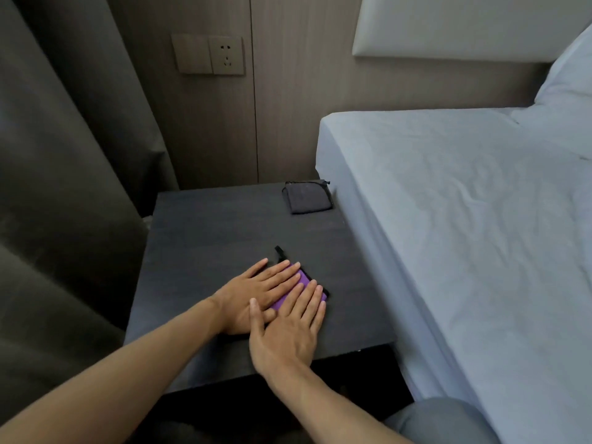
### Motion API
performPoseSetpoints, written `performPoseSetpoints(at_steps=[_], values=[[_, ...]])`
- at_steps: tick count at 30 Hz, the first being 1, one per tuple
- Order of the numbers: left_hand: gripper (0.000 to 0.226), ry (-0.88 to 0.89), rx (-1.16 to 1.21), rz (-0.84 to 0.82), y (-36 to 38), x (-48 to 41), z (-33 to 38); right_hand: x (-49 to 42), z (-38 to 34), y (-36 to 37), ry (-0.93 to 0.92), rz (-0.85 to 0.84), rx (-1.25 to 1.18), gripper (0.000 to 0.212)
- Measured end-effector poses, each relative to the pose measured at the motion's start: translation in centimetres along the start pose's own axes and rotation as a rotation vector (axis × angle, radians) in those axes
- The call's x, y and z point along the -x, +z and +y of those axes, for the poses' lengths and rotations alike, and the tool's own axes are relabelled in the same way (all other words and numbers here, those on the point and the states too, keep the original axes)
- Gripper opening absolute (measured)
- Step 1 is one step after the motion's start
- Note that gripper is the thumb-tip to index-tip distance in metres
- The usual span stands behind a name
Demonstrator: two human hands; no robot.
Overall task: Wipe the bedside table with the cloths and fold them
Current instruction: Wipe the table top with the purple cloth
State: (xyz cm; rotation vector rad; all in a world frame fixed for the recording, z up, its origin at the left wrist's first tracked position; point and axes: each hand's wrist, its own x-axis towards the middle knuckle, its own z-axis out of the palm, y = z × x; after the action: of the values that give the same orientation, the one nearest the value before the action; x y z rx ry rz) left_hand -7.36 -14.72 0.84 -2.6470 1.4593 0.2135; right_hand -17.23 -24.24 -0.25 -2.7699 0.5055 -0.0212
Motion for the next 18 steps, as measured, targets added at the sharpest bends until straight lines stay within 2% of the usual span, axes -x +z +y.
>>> performPoseSetpoints(at_steps=[5, 11, 18], values=[[0.066, -0.220, 0.063, 0.051, 1.5, 4.1, 0.0, 0.6, -1.9, -0.7, -0.153, -0.137, 0.050, 0.111], [0.068, -0.519, 0.116, 0.065, 2.3, 9.1, 0.9, 1.4, -4.6, -0.1, -0.344, -0.217, 0.058, 0.099], [0.067, -0.776, 0.105, 0.130, 4.2, 14.9, 0.6, 2.6, -8.6, 1.4, -0.575, -0.305, 0.115, 0.099]])
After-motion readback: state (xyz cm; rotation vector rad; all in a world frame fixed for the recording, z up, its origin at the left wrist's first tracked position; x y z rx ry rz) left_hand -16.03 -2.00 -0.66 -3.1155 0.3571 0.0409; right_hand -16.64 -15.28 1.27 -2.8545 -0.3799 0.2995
